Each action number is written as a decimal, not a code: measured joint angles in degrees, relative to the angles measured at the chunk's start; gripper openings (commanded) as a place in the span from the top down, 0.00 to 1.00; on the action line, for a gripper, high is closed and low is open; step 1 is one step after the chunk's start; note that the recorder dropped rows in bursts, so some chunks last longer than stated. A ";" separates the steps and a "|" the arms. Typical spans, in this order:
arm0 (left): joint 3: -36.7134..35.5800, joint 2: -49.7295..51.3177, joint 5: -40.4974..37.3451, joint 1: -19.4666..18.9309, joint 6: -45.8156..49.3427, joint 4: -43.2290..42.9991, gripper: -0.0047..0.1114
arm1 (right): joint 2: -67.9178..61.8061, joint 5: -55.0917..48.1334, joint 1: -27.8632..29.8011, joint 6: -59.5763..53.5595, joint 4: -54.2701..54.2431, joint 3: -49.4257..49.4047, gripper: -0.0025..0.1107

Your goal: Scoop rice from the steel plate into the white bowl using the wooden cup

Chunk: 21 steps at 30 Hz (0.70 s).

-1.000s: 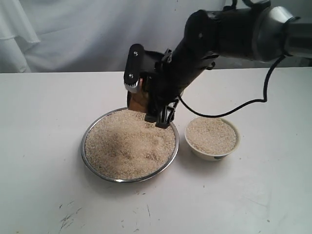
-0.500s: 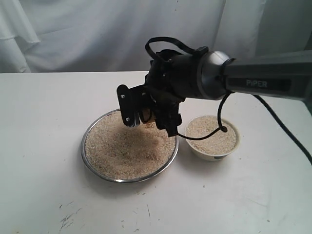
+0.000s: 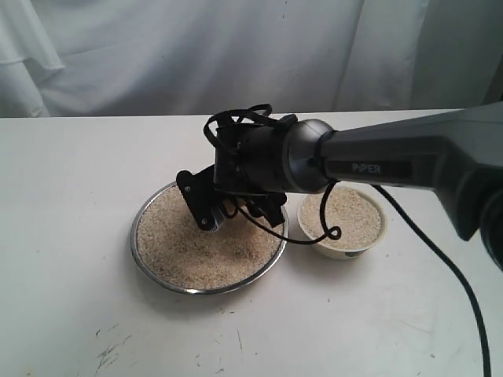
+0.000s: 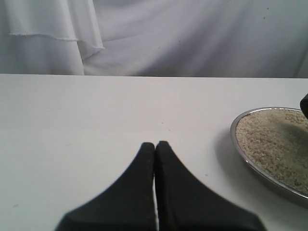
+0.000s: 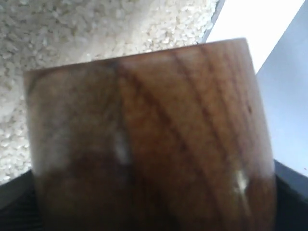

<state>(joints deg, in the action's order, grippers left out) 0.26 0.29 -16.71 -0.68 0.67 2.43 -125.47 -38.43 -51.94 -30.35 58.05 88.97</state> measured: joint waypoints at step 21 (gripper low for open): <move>0.00 0.00 0.00 0.00 0.00 0.00 0.96 | -5.12 -1.23 -1.72 3.78 9.26 0.00 0.98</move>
<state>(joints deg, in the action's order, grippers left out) 0.26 0.29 -16.71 -0.68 0.67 2.43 -130.59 -39.66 -53.66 -26.58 67.31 88.97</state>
